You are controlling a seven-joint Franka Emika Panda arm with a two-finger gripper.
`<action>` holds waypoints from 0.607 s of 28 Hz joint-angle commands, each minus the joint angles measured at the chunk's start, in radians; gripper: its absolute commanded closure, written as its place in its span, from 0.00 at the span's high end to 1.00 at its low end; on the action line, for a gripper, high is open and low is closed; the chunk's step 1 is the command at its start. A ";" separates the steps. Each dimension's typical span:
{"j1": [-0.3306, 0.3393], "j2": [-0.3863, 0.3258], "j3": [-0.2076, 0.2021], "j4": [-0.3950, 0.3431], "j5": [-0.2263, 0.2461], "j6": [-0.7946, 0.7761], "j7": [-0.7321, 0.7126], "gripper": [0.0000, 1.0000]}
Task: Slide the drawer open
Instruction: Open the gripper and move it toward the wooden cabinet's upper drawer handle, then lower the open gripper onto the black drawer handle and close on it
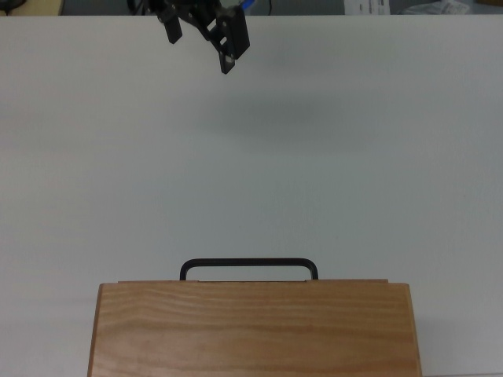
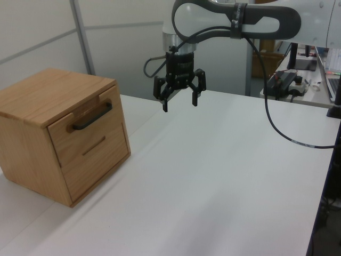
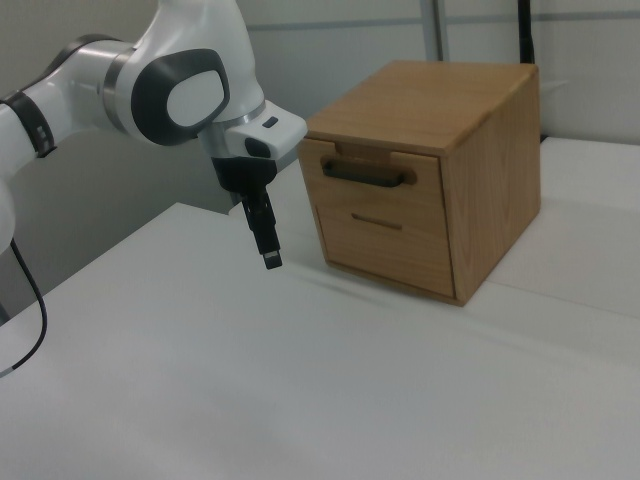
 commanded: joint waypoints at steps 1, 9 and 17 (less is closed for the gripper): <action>0.000 -0.010 -0.005 -0.013 0.044 0.055 0.209 1.00; 0.008 0.001 -0.003 -0.016 -0.003 0.195 0.656 1.00; 0.024 0.058 0.000 -0.012 -0.040 0.325 0.737 1.00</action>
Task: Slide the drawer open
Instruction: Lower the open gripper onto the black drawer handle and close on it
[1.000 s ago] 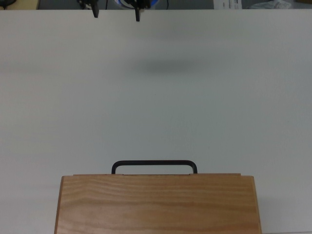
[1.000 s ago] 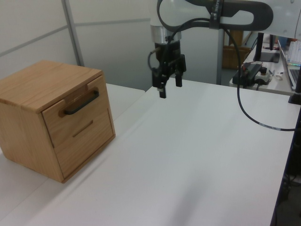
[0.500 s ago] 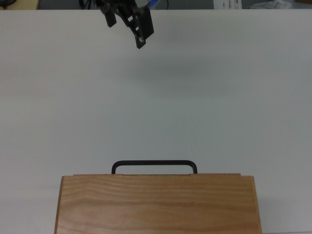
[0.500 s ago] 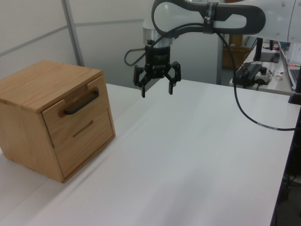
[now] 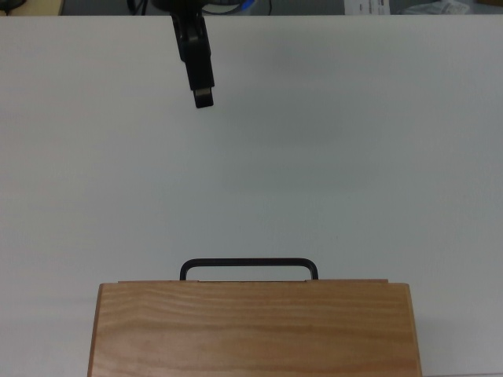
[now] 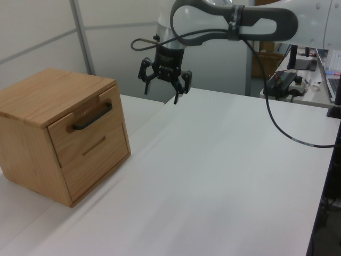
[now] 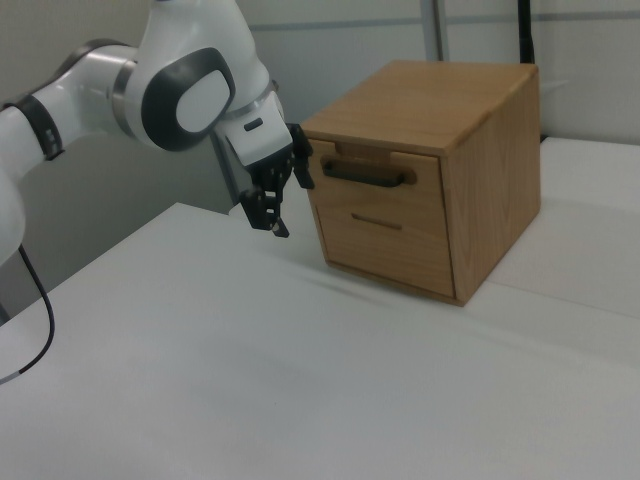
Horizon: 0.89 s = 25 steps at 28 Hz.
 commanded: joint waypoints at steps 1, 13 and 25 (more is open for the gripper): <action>0.030 0.045 0.000 -0.011 -0.045 0.088 0.059 1.00; 0.087 0.179 0.000 0.051 -0.143 0.338 0.062 1.00; 0.131 0.320 -0.005 0.166 -0.289 0.457 0.161 1.00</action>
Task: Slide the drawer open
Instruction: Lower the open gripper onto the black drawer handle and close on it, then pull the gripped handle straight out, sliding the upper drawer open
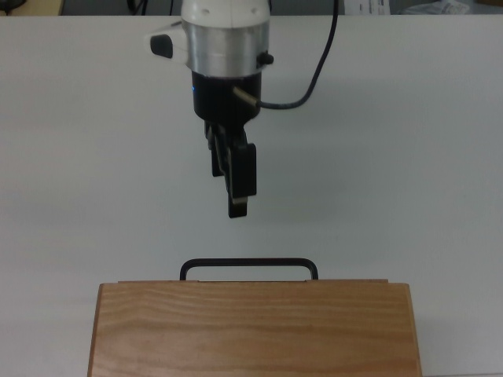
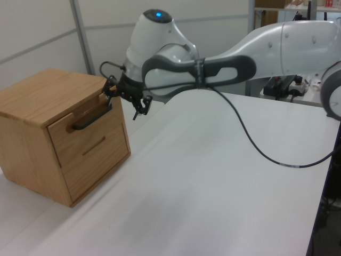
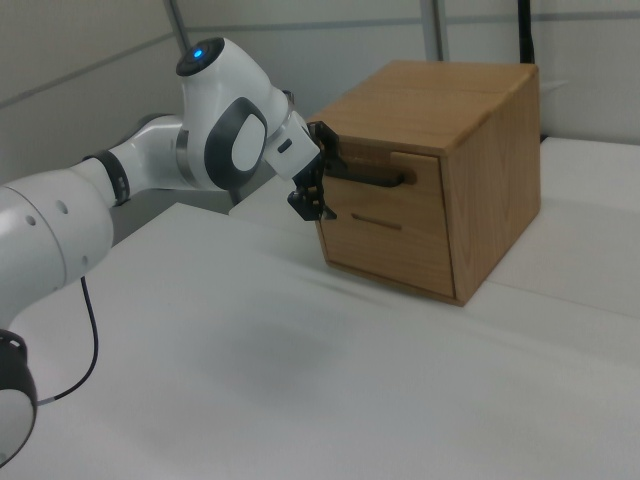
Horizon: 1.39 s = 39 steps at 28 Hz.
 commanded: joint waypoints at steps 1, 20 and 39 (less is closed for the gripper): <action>0.020 0.089 -0.007 0.099 -0.063 0.028 0.053 1.00; 0.042 0.199 -0.020 0.188 -0.111 0.094 0.078 0.81; 0.054 0.216 -0.020 0.205 -0.115 0.053 0.171 0.02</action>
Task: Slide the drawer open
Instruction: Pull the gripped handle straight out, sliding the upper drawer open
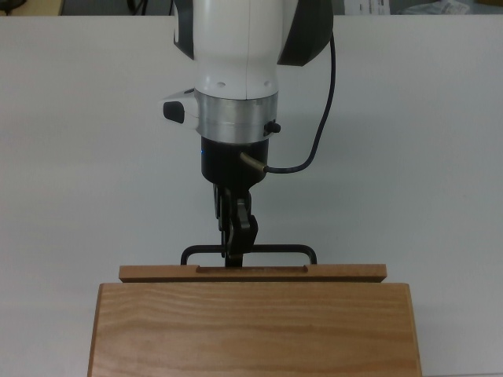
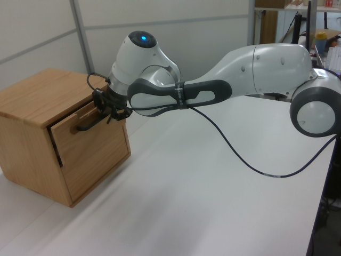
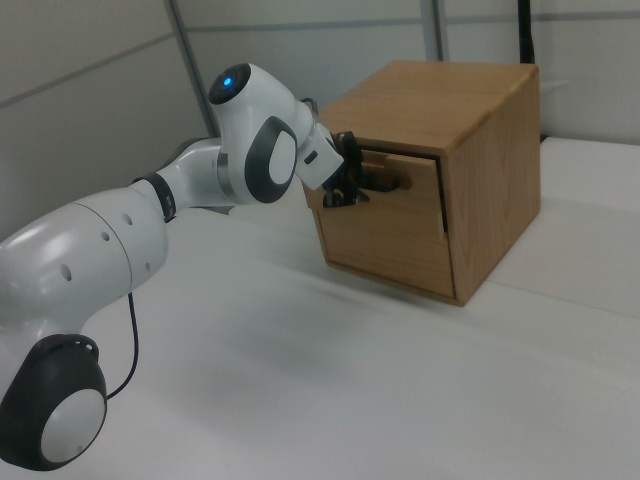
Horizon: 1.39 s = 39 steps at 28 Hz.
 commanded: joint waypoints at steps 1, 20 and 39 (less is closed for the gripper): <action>0.023 0.007 -0.011 0.014 -0.017 -0.070 0.097 0.01; -0.035 -0.128 0.078 -0.116 0.001 -0.144 0.146 0.00; -0.047 -0.293 0.080 -0.331 0.035 -0.176 0.140 0.00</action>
